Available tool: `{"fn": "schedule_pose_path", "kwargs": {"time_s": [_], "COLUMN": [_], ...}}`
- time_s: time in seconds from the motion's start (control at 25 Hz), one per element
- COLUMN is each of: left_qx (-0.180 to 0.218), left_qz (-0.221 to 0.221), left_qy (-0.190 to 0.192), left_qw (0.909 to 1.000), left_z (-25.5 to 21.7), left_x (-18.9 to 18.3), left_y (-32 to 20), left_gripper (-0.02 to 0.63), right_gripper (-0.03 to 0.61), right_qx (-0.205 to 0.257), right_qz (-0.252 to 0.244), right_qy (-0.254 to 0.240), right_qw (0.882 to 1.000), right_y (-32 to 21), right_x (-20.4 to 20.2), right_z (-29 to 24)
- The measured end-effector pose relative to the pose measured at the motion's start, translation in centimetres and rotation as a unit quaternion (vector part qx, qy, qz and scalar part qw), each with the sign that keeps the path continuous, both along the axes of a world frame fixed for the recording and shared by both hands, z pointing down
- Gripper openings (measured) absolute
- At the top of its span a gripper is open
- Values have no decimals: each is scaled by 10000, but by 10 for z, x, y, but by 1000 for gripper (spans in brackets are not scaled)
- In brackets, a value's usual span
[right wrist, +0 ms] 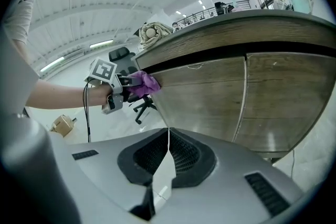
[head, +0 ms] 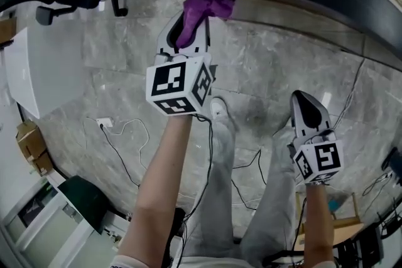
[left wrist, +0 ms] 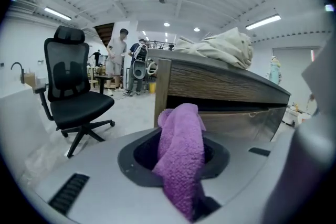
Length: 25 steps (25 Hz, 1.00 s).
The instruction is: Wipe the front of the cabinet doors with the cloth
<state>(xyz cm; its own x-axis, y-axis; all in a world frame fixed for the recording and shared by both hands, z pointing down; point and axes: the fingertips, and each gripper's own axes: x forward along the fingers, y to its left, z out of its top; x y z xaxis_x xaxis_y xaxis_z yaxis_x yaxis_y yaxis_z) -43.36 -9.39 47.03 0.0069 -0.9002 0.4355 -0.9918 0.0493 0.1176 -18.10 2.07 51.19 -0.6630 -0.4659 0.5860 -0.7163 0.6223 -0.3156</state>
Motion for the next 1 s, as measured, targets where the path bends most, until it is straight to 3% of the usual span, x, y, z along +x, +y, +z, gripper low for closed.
{"fn": "schedule_pose_path", "kwargs": {"time_s": [0.16, 0.28, 0.52, 0.72, 0.88, 1.0], "left_qx": [68, 155, 91, 20, -96, -232], "left_qz": [-388, -379, 438, 1372, 1715, 1730], "left_qy": [313, 553, 797, 920, 906, 903], "left_qw": [9987, 9976, 9958, 9863, 9810, 9805], "left_z": [-3, -3, 10, 24, 42, 53], "left_x": [-8, 20, 144, 259, 311, 324], "left_y": [17, 34, 43, 22, 1, -11], "left_gripper": [103, 103, 103, 103, 103, 103], "right_gripper": [28, 28, 28, 28, 28, 28], "right_qx": [-29, 18, 69, -53, -98, -146], "right_qz": [-188, -272, 9, 344, 499, 557], "right_qy": [-122, -115, 102, 238, 173, 143], "right_qw": [9997, 9996, 9999, 9991, 9986, 9982], "right_y": [9, 9, -1, 2, 2, 5], "right_x": [-13, 0, 78, 139, 166, 178], "right_z": [-4, -8, -10, -3, 3, 8]}}
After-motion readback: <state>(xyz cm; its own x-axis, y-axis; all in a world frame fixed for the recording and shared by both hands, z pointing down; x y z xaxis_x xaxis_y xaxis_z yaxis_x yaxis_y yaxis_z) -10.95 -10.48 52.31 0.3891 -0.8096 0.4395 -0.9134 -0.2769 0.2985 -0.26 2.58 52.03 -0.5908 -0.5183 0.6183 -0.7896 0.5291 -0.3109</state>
